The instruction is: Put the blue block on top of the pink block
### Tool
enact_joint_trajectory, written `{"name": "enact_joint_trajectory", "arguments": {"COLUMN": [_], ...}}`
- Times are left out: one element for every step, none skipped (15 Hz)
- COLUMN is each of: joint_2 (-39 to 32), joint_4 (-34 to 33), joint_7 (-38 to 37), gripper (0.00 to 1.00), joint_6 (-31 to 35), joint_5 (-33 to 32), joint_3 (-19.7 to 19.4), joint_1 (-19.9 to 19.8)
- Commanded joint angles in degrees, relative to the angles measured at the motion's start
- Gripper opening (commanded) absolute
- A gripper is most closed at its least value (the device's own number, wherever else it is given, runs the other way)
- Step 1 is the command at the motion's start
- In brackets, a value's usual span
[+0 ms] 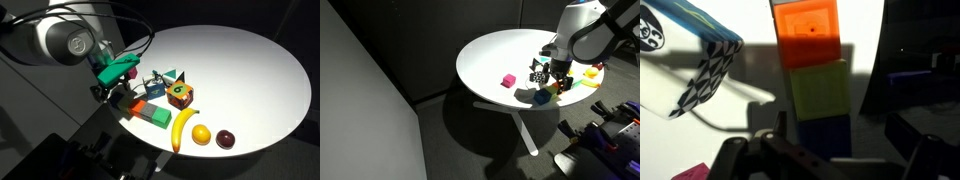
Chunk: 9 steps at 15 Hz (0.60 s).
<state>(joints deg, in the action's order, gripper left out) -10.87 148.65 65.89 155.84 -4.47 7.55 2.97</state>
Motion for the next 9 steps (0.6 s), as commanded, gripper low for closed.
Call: {"name": "enact_joint_trajectory", "arguments": {"joint_2": [0.0,0.1,0.1,0.0,0.0,0.0,-0.1,-0.1,-0.1], "joint_4": [-0.6,-0.5,-0.5,-0.1,-0.1,0.0,0.0,0.0,0.0], "joint_7": [2.9,3.1,3.2,1.6,1.7,1.7,1.7,1.7,1.7], "gripper": [1.00,1.00,1.00,1.00,1.00,1.00,1.00,1.00,1.00], "joint_6": [-0.5,-0.3,-0.3,-0.2,-0.2,-0.2,-0.2,-0.2,-0.2], "joint_5": [-2.9,-3.1,-3.1,-2.0,-2.1,-2.1,-2.1,-2.1,-2.1], "joint_3": [0.4,0.3,0.4,0.6,0.6,0.6,0.6,0.6,0.6], "joint_1": [-0.9,-0.9,-0.9,-0.6,-0.6,-0.6,-0.6,-0.6,-0.6]}}
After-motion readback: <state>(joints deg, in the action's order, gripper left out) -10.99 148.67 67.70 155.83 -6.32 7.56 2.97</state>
